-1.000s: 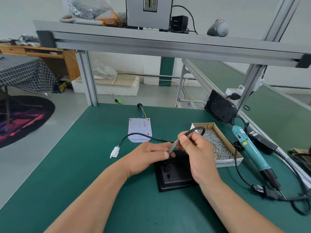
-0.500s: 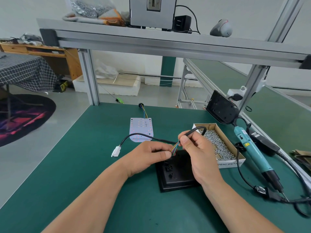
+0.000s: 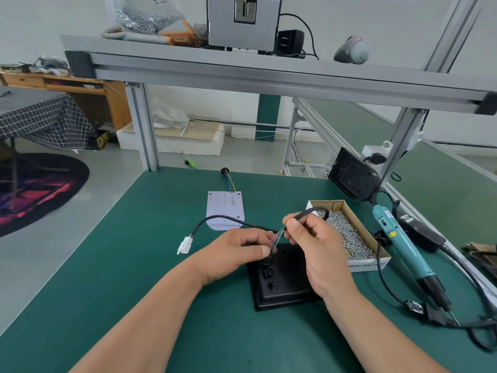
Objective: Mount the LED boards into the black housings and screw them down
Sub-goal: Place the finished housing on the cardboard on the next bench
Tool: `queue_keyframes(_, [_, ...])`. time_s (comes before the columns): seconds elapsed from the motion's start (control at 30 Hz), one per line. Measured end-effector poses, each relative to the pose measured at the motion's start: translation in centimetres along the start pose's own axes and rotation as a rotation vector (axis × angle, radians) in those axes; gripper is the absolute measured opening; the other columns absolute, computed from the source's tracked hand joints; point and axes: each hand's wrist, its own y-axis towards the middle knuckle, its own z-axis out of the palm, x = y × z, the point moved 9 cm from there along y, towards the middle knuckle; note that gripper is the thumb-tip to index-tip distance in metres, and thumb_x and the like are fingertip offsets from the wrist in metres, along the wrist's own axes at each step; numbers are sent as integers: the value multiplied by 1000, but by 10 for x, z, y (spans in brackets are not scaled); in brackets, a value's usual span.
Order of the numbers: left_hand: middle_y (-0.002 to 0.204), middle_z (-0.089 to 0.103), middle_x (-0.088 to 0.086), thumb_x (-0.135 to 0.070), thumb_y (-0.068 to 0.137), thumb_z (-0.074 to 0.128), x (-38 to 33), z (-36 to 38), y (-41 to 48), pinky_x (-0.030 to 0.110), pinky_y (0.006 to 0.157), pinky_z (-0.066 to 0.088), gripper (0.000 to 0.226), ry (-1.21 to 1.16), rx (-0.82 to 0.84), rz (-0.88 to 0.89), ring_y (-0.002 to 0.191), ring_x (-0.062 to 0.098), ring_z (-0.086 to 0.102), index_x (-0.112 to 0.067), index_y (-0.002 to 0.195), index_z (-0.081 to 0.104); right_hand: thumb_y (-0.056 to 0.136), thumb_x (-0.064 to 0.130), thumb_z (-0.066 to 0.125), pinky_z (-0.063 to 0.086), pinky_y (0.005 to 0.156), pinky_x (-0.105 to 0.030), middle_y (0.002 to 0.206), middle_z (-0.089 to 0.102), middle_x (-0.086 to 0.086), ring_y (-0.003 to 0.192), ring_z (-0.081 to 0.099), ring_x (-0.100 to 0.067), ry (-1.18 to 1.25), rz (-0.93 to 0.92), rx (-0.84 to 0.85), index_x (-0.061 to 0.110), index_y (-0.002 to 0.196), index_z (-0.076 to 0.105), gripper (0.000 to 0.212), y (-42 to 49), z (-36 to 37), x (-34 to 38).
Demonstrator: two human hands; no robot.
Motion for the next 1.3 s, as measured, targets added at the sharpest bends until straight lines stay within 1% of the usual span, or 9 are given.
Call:
queue_keyframes(0.1, [135, 72, -5, -16, 107, 55, 4, -6, -1, 32, 118, 41, 29, -17, -48, -19, 133, 14, 61, -12, 128, 74, 102, 45, 63, 43, 52, -22, 67, 65, -4, 57, 53, -14, -70, 71, 39, 16, 77, 73, 40, -1, -2, 5])
queue_keyframes(0.23, [133, 73, -8, -13, 91, 47, 3, -11, -1, 37, 120, 39, 47, 34, -82, -66, 132, 11, 61, -21, 128, 75, 99, 66, 57, 37, 52, -31, 55, 53, 0, 52, 46, -15, -366, -91, 97, 19, 63, 61, 60, -10, -9, 33])
queue_keyframes(0.37, [119, 77, -11, 5, 87, 46, -5, -8, -1, 25, 102, 49, 49, 65, -82, -23, 117, 8, 67, -18, 119, 75, 104, 32, 65, 45, 84, -29, 93, 65, 15, 93, 59, -14, -637, -759, 157, 22, 93, 73, 17, -38, 18, 86])
queue_keyframes(0.43, [108, 75, -11, 17, 89, 45, -8, -6, -1, 29, 93, 50, 49, 115, -89, 16, 106, 7, 65, -17, 112, 73, 99, 24, 71, 38, 107, -40, 117, 68, 13, 123, 55, -24, -889, -848, 236, 22, 114, 77, 17, -37, 37, 80])
queue_keyframes(0.57, [113, 74, -11, 11, 94, 52, -4, -7, 0, 22, 99, 47, 43, 266, -103, 4, 108, 2, 64, -14, 123, 72, 94, 29, 71, 36, 109, -51, 111, 67, 19, 110, 60, -16, -1122, -786, 429, 31, 113, 75, 19, -33, 44, 55])
queue_keyframes(0.83, [136, 63, -12, -13, 102, 62, -4, -13, -8, 1, 105, 28, 43, 372, 103, -60, 131, -20, 42, -40, 135, 68, 95, 31, 74, 45, 94, -37, 105, 66, 23, 102, 58, -3, -937, -307, 613, 38, 123, 71, 29, -15, 30, 17])
queue_keyframes(0.93, [132, 62, 5, -12, 99, 66, -6, -13, -9, 13, 111, 37, 44, 291, 148, -42, 128, 3, 53, -34, 137, 68, 94, 26, 76, 48, 91, -36, 102, 66, 21, 102, 61, -4, -874, -256, 590, 38, 116, 73, 26, -13, 29, 17])
queue_keyframes(1.13, [127, 67, -5, -6, 97, 71, -4, -10, -6, 46, 122, 35, 43, 320, 176, -36, 132, 14, 55, -22, 137, 68, 93, 16, 76, 48, 88, -32, 95, 67, 14, 97, 63, -9, -794, -207, 607, 25, 112, 78, 21, -13, 36, 14])
queue_keyframes(1.3, [125, 69, -7, -3, 97, 70, -5, -12, -7, 41, 119, 40, 44, 340, 164, -34, 128, 16, 60, -19, 138, 68, 97, 13, 73, 47, 82, -33, 89, 62, 8, 89, 61, -13, -822, -232, 644, 24, 111, 78, 18, -15, 39, 16])
